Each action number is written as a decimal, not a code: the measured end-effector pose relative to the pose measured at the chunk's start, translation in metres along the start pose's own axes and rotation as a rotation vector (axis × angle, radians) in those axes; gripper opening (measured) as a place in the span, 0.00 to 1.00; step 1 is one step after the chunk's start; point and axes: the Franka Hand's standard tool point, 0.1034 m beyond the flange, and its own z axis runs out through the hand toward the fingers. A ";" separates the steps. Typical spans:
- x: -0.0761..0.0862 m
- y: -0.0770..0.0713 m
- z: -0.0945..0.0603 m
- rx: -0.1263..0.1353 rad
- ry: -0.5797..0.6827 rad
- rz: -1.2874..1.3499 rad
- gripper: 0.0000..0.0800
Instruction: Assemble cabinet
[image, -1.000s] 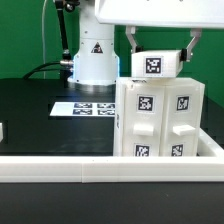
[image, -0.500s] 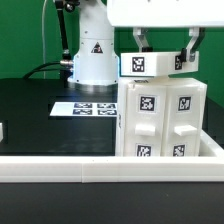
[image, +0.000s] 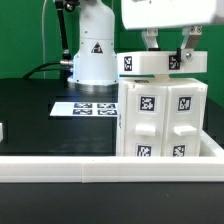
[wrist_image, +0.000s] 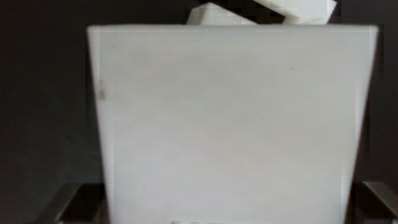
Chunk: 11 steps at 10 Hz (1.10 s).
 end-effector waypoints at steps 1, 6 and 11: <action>-0.001 0.000 0.000 0.001 -0.002 0.058 0.70; -0.008 -0.004 0.001 0.012 -0.022 0.369 0.70; -0.011 -0.007 0.001 0.019 -0.073 0.708 0.71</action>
Offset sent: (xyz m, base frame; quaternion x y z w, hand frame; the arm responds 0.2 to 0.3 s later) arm -0.0018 0.0021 -0.0076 0.0023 0.0066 0.1685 0.9857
